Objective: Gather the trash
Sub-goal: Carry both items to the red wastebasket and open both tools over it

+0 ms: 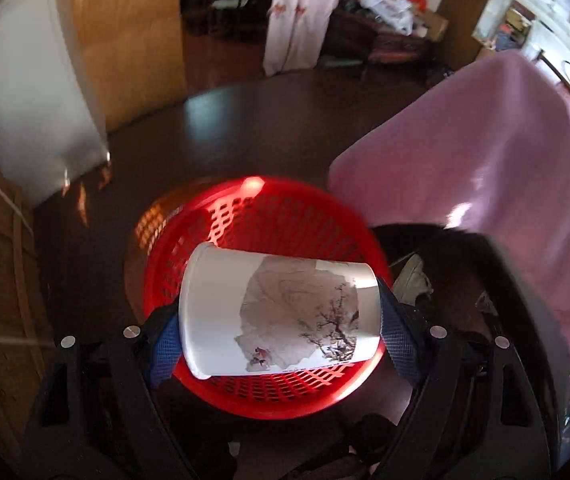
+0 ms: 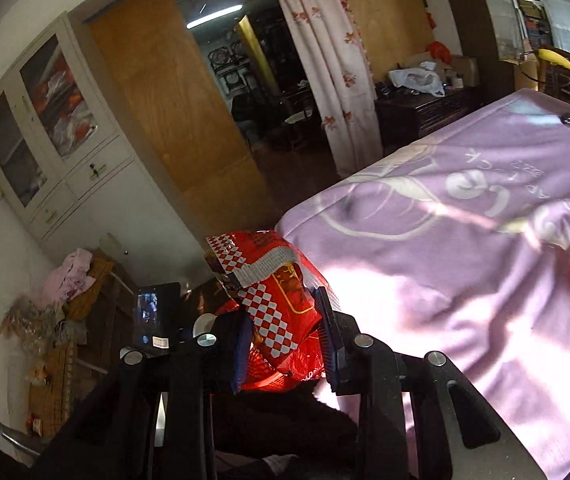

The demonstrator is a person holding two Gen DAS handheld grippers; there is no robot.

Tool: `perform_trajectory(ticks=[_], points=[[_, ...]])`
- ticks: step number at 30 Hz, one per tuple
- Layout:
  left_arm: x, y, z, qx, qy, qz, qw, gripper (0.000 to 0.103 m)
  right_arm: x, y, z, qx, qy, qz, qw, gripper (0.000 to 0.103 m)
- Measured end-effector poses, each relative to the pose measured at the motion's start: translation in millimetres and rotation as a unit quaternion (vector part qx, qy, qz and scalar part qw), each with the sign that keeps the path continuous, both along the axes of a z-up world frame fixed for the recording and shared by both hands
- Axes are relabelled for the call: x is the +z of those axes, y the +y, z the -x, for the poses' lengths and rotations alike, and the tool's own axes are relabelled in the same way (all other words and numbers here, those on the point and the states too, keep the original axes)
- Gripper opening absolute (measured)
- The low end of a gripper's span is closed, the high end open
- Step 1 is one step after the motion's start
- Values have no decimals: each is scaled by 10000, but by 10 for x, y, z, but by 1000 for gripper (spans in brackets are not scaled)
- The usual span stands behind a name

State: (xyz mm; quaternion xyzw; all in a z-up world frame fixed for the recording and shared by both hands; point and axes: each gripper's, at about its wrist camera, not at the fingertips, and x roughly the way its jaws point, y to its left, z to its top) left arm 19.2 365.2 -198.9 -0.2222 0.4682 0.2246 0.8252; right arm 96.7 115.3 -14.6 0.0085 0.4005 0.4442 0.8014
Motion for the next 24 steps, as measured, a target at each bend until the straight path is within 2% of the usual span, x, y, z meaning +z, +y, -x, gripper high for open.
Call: perform_trajectory(ticks=[3,7,12,14,15,16,17,24], points=[[-42,155,78,190,-37,206,9996,87,-118,330,-34,287,112,153,9994,30],[14,305,241,465,-153,129,9987,90,-358,797,-37,646,329,379,9967,30],[129,472,419,834,-233,-219,9960,92,-701,1371,16,1072,478,754,9902,30],[183,508,463,953,-231,-358,9945,92,-829,1580,49,1231,389,971,9869,36],[209,551,478,993,-236,-388,9940,92,-871,1642,66,1273,367,1050,9856,42],[225,569,512,1021,-249,-397,9937,92,-898,1671,79,1267,354,1072,9855,57],[230,587,519,1033,-266,-377,9936,92,-914,1691,107,1259,340,1051,9859,61],[276,593,494,974,-221,-444,9940,92,-912,1554,113,1177,391,884,9883,61]])
